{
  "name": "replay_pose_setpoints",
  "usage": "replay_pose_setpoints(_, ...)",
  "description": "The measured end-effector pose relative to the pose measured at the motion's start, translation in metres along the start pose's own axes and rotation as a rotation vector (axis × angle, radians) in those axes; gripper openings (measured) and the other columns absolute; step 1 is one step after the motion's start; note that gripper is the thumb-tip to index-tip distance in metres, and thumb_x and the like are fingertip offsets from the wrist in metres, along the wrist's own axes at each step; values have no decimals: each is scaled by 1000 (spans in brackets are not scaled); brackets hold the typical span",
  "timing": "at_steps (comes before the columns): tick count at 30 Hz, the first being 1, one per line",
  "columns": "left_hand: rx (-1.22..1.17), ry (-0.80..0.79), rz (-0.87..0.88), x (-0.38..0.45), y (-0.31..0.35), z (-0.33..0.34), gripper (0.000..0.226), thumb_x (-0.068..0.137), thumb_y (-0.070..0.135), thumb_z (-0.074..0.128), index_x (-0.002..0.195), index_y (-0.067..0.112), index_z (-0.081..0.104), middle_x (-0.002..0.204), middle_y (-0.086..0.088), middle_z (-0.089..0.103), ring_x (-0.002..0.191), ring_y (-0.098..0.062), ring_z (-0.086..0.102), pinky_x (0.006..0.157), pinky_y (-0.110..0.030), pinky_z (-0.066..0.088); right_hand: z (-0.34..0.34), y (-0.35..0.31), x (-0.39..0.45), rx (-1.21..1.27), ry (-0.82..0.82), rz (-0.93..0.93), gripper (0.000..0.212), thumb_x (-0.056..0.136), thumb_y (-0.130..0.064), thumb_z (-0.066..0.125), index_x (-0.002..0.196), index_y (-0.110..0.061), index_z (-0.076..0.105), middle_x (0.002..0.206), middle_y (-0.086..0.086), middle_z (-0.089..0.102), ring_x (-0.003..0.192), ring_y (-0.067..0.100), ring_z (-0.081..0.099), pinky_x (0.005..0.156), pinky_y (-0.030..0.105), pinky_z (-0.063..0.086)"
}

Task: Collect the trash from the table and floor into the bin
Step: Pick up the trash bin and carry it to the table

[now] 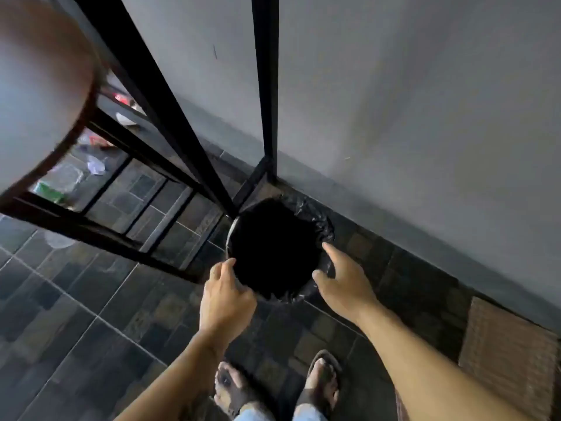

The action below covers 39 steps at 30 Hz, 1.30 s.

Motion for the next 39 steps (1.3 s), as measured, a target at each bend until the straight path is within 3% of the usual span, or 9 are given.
replay_pose_setpoints(5, 59, 74, 60, 75, -27, 57, 72, 79, 14, 61, 149, 10, 40, 156, -12, 34, 134, -40, 40, 112, -44, 34, 43, 50, 81, -61, 165, 30, 62, 94, -28, 52, 153, -28, 31, 160, -5, 28, 145, 23, 29, 115, 43, 31)
replay_pose_setpoints(10, 153, 124, 99, 107, -46, 89, 77, 83, 21, 60, 155, 19, 31, 169, -4, 7, 147, -33, 19, 116, -44, 28, 63, 82, 121, -143, 249, 70, 64, 97, -26, 51, 155, -29, 22, 165, -3, 9, 148, 25, 20, 112, 41, 32)
replay_pose_setpoints(14, 135, 105, 99, 112, -46, 98, 77, 84, 17, 57, 156, 23, 29, 169, 3, 4, 143, -30, 16, 117, -41, 27, 67, 91, 132, -119, 296, 73, 68, 97, -23, 53, 156, -26, 19, 166, -3, 9, 148, 24, 24, 113, 41, 32)
replay_pose_setpoints(21, -89, 128, 45, 110, -25, 82, 62, 85, 11, 59, 146, 23, 51, 165, 3, 23, 137, -33, 24, 109, -30, 24, 60, 82, 122, 65, 285, 116, 70, 96, -24, 54, 157, -30, 20, 164, -8, 13, 148, 19, 25, 113, 37, 30)
replay_pose_setpoints(25, -115, 213, 51, 83, -8, 55, 59, 86, 6, 57, 143, 20, 55, 160, 3, 34, 134, -30, 28, 104, -24, 21, 39, 69, 90, -31, 353, 86, 68, 94, -28, 56, 155, -27, 26, 160, -6, 23, 142, 20, 34, 107, 40, 38)
replay_pose_setpoints(31, -155, 292, 121, 14, 30, -18, 58, 87, -3, 53, 140, 18, 58, 158, 5, 40, 133, -27, 32, 111, -35, 29, -7, 20, 11, -136, 466, 23, 68, 92, -27, 55, 154, -22, 28, 155, 0, 29, 140, 25, 33, 104, 44, 42)
replay_pose_setpoints(34, -213, 302, 149, -34, 56, -78, 54, 90, -1, 52, 138, 20, 60, 154, 11, 44, 134, -20, 35, 110, -28, 25, -45, -19, -46, -146, 520, -7, 65, 94, -27, 57, 153, -22, 31, 155, 1, 32, 139, 25, 35, 102, 41, 44)
replay_pose_setpoints(36, -228, 350, 193, -67, 77, -121, 50, 88, -4, 55, 132, 16, 66, 149, 8, 51, 132, -24, 42, 108, -25, 25, -71, -45, -89, -147, 534, -27, 63, 95, -27, 55, 153, -24, 30, 156, 0, 31, 140, 24, 35, 104, 42, 45)
replay_pose_setpoints(39, -272, 389, 267, -119, 107, -180, 48, 84, -8, 58, 126, 11, 71, 142, 1, 60, 126, -27, 51, 111, -32, 33, -112, -84, -152, -140, 576, -60, 61, 96, -27, 53, 153, -24, 31, 155, 0, 33, 138, 23, 38, 101, 42, 48)
Point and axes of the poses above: each hand's wrist, its own x-axis towards the middle knuckle, its own z-axis out of the palm, y = z × x, the point moved 1 cm from there along x, towards the middle knuckle
